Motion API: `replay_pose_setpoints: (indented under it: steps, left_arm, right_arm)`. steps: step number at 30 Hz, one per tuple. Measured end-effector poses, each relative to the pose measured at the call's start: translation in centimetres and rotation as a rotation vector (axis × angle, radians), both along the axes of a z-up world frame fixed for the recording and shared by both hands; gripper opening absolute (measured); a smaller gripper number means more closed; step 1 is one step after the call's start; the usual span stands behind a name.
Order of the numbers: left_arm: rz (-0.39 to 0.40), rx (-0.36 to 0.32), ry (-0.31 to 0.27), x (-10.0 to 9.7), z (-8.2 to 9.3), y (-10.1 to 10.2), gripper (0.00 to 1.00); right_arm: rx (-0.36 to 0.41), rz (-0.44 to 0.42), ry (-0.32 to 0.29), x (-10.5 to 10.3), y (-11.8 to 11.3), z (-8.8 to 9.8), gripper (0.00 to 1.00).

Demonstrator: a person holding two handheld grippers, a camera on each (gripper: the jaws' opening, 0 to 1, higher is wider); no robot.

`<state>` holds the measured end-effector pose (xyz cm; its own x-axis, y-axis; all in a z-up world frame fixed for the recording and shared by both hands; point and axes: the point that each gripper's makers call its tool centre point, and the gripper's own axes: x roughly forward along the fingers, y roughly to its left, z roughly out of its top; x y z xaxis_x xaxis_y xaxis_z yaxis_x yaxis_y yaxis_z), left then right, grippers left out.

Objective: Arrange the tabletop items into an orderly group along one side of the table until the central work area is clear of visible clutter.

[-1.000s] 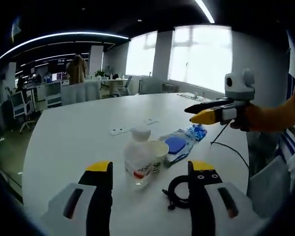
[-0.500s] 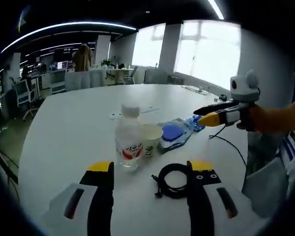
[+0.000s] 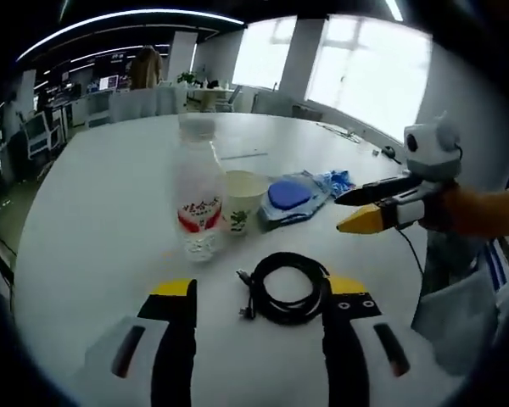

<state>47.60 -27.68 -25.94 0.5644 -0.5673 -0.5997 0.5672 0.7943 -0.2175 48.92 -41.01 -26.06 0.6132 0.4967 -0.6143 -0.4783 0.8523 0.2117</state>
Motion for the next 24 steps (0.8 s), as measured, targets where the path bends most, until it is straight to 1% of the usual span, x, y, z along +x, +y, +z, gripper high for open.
replay_pose_setpoints:
  steps: [7, 9, 17, 18, 20, 22, 24]
  left_arm:
    - [0.008, 0.016, 0.058, 0.1, -1.6, -1.1, 0.6]
    - [0.007, 0.036, 0.073, 0.1, -2.2, -1.2, 0.6]
    - [0.005, 0.077, 0.123, 0.5, -4.0, -2.1, 0.6]
    - [0.006, 0.088, 0.131, 0.5, -4.3, -2.1, 0.6]
    - [0.008, 0.097, 0.129, 0.7, -4.6, -2.4, 0.59]
    - [0.004, 0.124, 0.137, 0.9, -5.0, -2.5, 0.57]
    - [0.003, 0.142, 0.135, 1.1, -5.4, -2.7, 0.56]
  right_arm:
    - [-0.021, 0.003, 0.044, -0.3, 0.5, -1.7, 0.49]
    - [-0.028, 0.005, 0.058, -0.3, 0.7, -2.3, 0.49]
    - [-0.041, 0.007, 0.099, -0.3, 1.6, -4.0, 0.48]
    - [-0.047, 0.007, 0.111, -0.4, 1.7, -4.3, 0.47]
    - [-0.049, 0.005, 0.114, -0.3, 1.9, -4.7, 0.45]
    - [-0.063, 0.003, 0.133, -0.4, 2.0, -5.3, 0.41]
    - [-0.06, -0.001, 0.134, -0.2, 2.2, -5.6, 0.39]
